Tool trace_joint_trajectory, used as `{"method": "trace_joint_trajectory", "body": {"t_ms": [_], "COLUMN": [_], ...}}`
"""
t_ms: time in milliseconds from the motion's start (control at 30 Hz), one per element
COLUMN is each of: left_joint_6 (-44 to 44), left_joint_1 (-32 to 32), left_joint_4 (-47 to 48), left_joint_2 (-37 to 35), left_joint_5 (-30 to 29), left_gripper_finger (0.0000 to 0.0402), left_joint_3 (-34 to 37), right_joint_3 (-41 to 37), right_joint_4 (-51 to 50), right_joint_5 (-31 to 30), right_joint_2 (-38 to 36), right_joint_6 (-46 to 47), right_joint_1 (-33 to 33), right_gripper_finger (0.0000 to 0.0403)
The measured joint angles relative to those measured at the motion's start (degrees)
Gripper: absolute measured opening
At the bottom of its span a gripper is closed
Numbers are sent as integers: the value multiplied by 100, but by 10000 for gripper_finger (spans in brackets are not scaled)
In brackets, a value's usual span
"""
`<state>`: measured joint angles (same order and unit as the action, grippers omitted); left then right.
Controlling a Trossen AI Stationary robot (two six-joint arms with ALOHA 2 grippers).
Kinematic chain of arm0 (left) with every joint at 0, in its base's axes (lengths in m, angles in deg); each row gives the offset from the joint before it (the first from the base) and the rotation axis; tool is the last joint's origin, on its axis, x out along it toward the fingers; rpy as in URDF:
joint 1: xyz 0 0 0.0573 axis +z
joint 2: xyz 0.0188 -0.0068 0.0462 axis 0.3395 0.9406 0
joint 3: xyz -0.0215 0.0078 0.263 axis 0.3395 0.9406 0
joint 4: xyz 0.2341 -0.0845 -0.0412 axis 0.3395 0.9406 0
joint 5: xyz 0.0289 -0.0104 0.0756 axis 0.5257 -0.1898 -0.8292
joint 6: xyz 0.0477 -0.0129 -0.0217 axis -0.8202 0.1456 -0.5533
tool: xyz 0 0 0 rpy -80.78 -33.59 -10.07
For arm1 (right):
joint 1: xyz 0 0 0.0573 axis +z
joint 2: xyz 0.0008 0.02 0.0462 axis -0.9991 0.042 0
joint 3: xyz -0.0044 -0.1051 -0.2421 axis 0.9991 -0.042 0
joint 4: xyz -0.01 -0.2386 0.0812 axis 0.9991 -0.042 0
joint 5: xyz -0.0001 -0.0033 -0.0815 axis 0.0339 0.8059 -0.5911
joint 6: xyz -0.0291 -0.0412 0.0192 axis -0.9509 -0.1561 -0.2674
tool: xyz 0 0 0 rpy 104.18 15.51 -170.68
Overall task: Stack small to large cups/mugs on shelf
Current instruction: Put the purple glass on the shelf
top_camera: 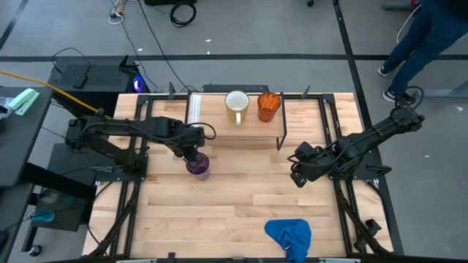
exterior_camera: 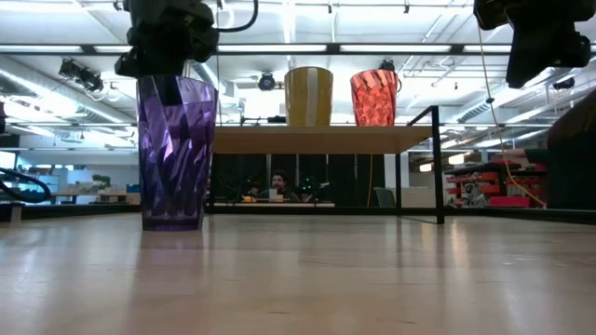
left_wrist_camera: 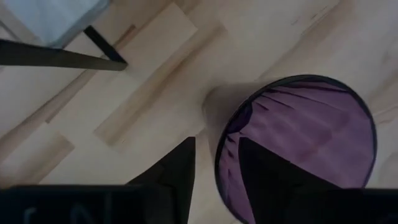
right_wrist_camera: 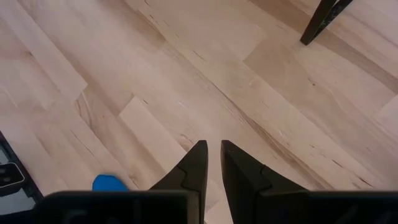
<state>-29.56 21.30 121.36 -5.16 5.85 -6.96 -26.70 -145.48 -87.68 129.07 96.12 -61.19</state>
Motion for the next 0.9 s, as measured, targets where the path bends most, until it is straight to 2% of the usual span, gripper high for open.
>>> {"method": "trace_joint_trajectory", "body": {"t_ms": [200, 600, 900], "left_joint_6": [39, 153, 155], "left_joint_1": [0, 0, 23], "left_joint_4": [-169, -183, -185], "left_joint_2": [0, 0, 0], "left_joint_5": [105, 103, 103], "left_gripper_finger": [131, 98, 51], "left_joint_3": [181, 183, 183], "right_joint_3": [0, 0, 0], "right_joint_4": [64, 63, 61], "right_joint_5": [0, 0, -2], "right_joint_2": [0, 0, 0], "right_joint_6": [-4, -17, -20], "right_joint_1": [1, 2, 1], "right_gripper_finger": [52, 52, 52]}}
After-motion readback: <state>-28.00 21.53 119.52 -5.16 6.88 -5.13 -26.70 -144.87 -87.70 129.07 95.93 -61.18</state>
